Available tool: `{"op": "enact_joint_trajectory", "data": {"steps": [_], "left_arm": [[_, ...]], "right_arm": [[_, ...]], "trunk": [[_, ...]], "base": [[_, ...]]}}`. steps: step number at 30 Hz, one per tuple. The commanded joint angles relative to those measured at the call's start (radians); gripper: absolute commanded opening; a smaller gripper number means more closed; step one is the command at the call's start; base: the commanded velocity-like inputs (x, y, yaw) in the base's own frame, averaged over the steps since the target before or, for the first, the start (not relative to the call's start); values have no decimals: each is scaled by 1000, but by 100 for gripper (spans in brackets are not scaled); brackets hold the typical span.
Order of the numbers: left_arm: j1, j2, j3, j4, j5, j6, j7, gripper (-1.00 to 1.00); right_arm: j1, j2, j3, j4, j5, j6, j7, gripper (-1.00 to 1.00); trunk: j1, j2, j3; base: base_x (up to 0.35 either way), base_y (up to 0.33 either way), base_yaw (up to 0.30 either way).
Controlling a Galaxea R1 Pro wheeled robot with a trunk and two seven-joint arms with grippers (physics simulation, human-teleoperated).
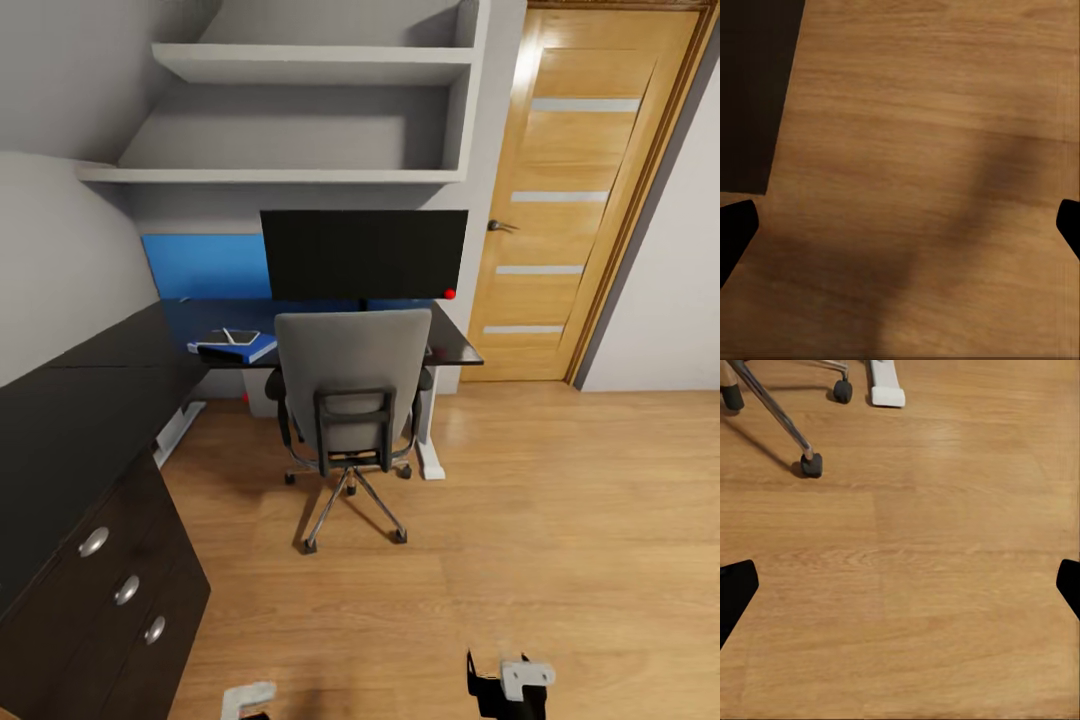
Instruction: In the bedroom, organize the workspace by keeping the computer under the desk, ensuring the monitor is on the desk, placing the keyboard on the desk next to the monitor, placing the mouse on the desk next to the keyboard, moving the folder from the swivel chair onto the desk next to the mouse, stacking the notebook on top of the folder with the pen on top of the notebook, and positioning the swivel chair next to the desk.
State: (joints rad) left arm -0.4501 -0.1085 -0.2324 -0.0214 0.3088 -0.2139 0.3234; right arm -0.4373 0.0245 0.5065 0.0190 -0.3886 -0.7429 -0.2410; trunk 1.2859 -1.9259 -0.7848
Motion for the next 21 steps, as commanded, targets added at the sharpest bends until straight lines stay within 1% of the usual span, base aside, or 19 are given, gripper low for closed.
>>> {"op": "enact_joint_trajectory", "data": {"steps": [1,2,3,4,5,7,12,17,21], "left_arm": [[40,19,-9,1,9,-40,0,100],[53,26,-9,1,9,-51,-1,100],[92,45,-9,1,9,-78,-2,100],[178,81,-9,1,10,-131,-4,100],[186,84,-9,1,10,-140,-4,100],[219,94,-9,1,10,-182,-4,100],[240,114,-8,1,11,-214,-17,100],[242,114,-8,1,10,-217,-29,100],[243,109,-8,1,10,-217,-31,100]], "right_arm": [[8,-1,8,3,-3,-2,-6,100],[10,-2,8,3,-3,-1,-6,100],[14,-4,9,3,-3,0,-5,100],[18,-1,11,4,-2,0,-1,100],[18,-1,11,4,-2,0,-1,100],[18,-2,10,4,-2,0,0,100],[19,-3,10,4,-3,0,0,100],[19,-3,10,4,-3,0,0,100],[19,-3,10,4,-3,0,0,100]], "trunk": [[-4,7,2],[-8,14,6],[-12,21,9],[-16,28,12],[-19,35,15],[-27,49,21],[-46,84,37],[-65,119,53],[-81,147,65]], "base": [[0,0,0],[0,0,0],[0,0,0],[0,0,0],[0,0,0],[0,0,0],[0,0,0],[0,0,0],[0,0,0]]}}
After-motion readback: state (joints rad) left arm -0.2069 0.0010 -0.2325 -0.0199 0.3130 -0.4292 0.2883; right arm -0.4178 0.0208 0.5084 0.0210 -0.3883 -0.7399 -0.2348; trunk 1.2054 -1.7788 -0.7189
